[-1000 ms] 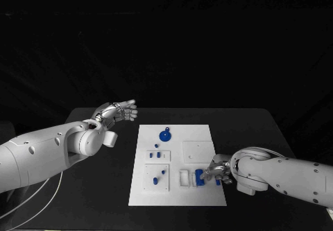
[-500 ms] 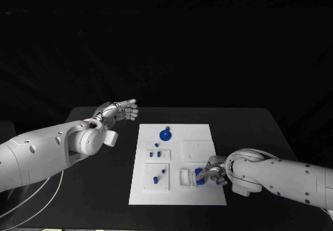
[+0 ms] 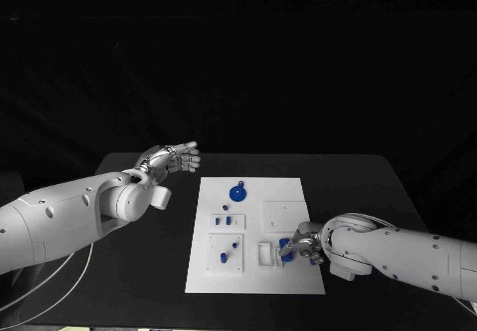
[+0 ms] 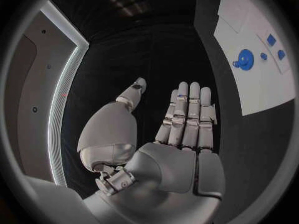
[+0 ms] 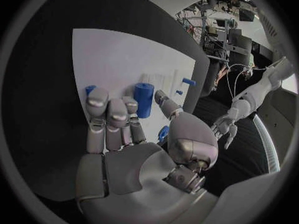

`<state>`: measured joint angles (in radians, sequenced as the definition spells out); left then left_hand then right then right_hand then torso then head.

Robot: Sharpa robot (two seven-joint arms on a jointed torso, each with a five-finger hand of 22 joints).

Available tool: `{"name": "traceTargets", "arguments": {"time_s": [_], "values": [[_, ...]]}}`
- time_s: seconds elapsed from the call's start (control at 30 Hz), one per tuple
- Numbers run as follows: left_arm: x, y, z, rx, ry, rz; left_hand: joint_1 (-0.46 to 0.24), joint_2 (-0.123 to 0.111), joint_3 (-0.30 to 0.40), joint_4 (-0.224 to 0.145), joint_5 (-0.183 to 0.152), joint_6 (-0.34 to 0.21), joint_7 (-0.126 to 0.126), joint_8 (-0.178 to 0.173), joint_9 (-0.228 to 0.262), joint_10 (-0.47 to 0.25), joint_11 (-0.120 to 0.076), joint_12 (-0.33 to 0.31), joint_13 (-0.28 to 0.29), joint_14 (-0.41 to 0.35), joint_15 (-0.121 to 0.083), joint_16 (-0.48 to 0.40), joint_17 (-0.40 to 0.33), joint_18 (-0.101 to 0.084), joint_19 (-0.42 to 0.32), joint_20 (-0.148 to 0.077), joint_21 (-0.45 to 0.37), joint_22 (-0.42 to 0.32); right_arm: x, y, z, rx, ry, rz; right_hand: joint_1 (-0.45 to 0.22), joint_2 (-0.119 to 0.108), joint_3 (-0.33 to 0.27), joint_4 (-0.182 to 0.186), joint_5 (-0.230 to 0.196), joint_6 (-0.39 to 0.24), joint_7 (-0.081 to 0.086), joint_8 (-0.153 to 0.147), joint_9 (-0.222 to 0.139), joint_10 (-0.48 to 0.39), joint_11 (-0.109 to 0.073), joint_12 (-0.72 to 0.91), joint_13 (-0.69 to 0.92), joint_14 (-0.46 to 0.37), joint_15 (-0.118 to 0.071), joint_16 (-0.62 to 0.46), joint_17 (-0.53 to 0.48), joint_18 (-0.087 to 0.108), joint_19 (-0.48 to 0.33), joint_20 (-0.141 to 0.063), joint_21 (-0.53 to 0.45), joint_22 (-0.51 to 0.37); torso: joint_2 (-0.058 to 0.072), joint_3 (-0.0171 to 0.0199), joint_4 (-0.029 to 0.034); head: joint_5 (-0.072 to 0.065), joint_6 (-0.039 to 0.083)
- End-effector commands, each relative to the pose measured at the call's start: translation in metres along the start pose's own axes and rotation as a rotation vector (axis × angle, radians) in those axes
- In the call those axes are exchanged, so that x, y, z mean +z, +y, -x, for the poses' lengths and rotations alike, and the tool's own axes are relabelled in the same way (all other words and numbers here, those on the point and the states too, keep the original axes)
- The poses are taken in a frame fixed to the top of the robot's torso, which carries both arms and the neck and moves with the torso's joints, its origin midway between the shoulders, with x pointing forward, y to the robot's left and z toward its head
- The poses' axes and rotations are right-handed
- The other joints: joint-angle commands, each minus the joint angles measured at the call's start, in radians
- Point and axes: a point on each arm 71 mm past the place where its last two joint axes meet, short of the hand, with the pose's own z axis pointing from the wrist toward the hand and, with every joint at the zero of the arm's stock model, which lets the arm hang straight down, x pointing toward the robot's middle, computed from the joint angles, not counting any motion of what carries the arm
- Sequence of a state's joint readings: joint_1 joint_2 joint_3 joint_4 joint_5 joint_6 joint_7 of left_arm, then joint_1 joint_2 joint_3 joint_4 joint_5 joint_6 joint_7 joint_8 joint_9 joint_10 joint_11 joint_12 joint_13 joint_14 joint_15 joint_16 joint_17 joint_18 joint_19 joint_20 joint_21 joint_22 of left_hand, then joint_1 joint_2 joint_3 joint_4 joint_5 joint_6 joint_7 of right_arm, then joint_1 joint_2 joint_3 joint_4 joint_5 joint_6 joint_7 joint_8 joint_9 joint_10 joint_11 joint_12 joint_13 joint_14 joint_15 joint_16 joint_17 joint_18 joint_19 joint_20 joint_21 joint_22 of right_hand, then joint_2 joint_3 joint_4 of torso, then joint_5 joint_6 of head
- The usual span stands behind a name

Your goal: Assemble the parts on the task board

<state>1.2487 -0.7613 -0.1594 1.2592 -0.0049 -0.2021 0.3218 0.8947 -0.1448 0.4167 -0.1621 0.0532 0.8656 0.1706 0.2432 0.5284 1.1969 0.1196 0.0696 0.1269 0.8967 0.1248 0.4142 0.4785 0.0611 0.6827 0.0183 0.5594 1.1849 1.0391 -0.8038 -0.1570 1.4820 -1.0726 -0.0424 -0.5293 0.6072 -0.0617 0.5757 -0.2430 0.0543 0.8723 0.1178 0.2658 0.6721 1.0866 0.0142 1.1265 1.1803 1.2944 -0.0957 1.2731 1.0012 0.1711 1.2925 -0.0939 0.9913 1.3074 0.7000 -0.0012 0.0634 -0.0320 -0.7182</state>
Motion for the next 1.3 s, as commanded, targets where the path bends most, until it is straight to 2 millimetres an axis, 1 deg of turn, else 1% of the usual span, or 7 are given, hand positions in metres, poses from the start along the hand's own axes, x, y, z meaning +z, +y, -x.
{"name": "traceTargets", "arguments": {"time_s": [0.03, 0.23, 0.4, 0.43, 0.6, 0.73, 1.3], "values": [[0.001, -0.001, -0.003, -0.012, 0.017, -0.006, 0.004, 0.010, 0.001, -0.002, -0.002, -0.009, -0.001, 0.006, -0.001, -0.006, -0.001, 0.002, -0.001, -0.005, 0.001, -0.005, 0.002, 0.020, 0.000, 0.007, -0.005, 0.002, 0.002, -0.005, -0.004, -0.008, 0.000, -0.019, 0.007, 0.009, 0.002, -0.009, -0.005, -0.007, 0.016, -0.008, -0.130, 0.000, 0.006, 0.004, 0.001, 0.002, 0.006, -0.003, 0.002, 0.091, -0.001, -0.009, 0.005, 0.015, 0.000, 0.0000, -0.0003, 0.002, -0.002], [0.001, -0.001, -0.003, -0.012, 0.018, -0.006, 0.004, 0.011, 0.000, -0.002, -0.002, -0.009, -0.001, 0.006, -0.001, -0.006, -0.001, 0.002, -0.001, -0.005, 0.001, -0.005, 0.002, 0.020, 0.000, 0.007, -0.005, 0.002, 0.003, -0.006, -0.004, -0.004, -0.006, -0.023, 0.010, 0.010, 0.007, -0.012, -0.005, 0.001, 0.014, -0.004, -0.129, 0.000, 0.005, 0.004, 0.001, 0.003, 0.005, -0.004, 0.002, 0.091, 0.000, -0.008, 0.005, 0.015, 0.000, -0.0002, -0.0001, 0.003, -0.001], [0.001, -0.001, -0.003, -0.012, 0.019, -0.005, 0.004, 0.011, 0.000, -0.002, -0.002, -0.009, -0.001, 0.006, -0.001, -0.006, -0.001, 0.002, -0.001, -0.005, 0.001, -0.005, 0.002, 0.020, 0.000, 0.007, -0.005, 0.002, 0.001, -0.007, -0.003, 0.013, -0.014, -0.023, 0.035, 0.005, 0.063, 0.001, -0.005, 0.019, 0.010, 0.002, -0.128, 0.003, 0.000, 0.003, -0.001, 0.005, 0.000, -0.007, 0.002, 0.091, 0.001, -0.006, 0.004, 0.013, 0.000, -0.0004, -0.0001, 0.004, 0.001], [0.001, -0.001, -0.003, -0.012, 0.019, -0.005, 0.004, 0.011, 0.000, -0.002, -0.002, -0.009, -0.001, 0.006, -0.001, -0.006, -0.001, 0.002, -0.001, -0.005, 0.001, -0.005, 0.002, 0.020, 0.000, 0.007, -0.005, 0.002, 0.001, -0.007, -0.003, 0.028, -0.017, -0.022, 0.035, 0.003, 0.070, 0.004, -0.005, 0.023, 0.009, 0.003, -0.128, 0.003, -0.001, 0.003, -0.002, 0.005, 0.000, -0.007, 0.002, 0.091, 0.002, -0.005, 0.004, 0.014, 0.000, -0.0004, 0.0000, 0.004, 0.008], [0.001, -0.001, -0.004, -0.011, 0.018, -0.005, 0.005, 0.011, 0.000, -0.003, -0.002, -0.009, -0.001, 0.006, -0.001, -0.006, -0.001, 0.002, -0.001, -0.004, 0.001, -0.006, 0.003, 0.020, 0.000, 0.007, -0.006, 0.002, -0.003, -0.007, -0.004, 0.096, -0.025, -0.010, 0.036, -0.006, 0.089, 0.009, -0.005, 0.055, 0.001, 0.018, -0.123, 0.003, -0.008, -0.003, -0.006, 0.005, -0.006, -0.012, 0.001, 0.091, 0.001, 0.000, 0.005, 0.014, 0.000, 0.0001, -0.0001, 0.010, 0.013], [0.002, -0.001, -0.004, -0.011, 0.019, -0.005, 0.007, 0.011, 0.001, -0.004, -0.002, -0.009, -0.001, 0.007, -0.001, -0.006, -0.001, 0.002, -0.001, -0.004, 0.001, -0.006, 0.004, 0.020, 0.000, 0.007, -0.006, 0.003, -0.008, -0.006, -0.005, 0.125, -0.025, -0.001, 0.039, -0.013, 0.099, 0.006, -0.005, 0.077, -0.006, 0.027, -0.121, 0.005, -0.015, -0.005, -0.009, 0.006, -0.012, -0.015, 0.001, 0.091, 0.001, 0.003, 0.006, 0.015, 0.000, 0.0002, -0.0009, 0.008, 0.014], [0.002, -0.001, -0.004, -0.009, 0.017, -0.005, 0.013, 0.012, 0.002, -0.008, -0.002, -0.007, -0.001, 0.008, -0.001, -0.004, -0.002, 0.003, -0.001, -0.004, 0.001, -0.007, 0.005, 0.021, 0.000, 0.007, -0.006, 0.004, -0.023, 0.003, -0.001, 0.156, -0.033, 0.044, 0.039, -0.016, 0.104, 0.005, -0.005, 0.103, -0.015, 0.038, -0.117, 0.010, -0.022, -0.006, -0.011, 0.008, -0.019, -0.017, 0.001, 0.091, 0.002, 0.006, 0.008, 0.015, 0.000, -0.0003, -0.0003, 0.009, 0.010]]}}
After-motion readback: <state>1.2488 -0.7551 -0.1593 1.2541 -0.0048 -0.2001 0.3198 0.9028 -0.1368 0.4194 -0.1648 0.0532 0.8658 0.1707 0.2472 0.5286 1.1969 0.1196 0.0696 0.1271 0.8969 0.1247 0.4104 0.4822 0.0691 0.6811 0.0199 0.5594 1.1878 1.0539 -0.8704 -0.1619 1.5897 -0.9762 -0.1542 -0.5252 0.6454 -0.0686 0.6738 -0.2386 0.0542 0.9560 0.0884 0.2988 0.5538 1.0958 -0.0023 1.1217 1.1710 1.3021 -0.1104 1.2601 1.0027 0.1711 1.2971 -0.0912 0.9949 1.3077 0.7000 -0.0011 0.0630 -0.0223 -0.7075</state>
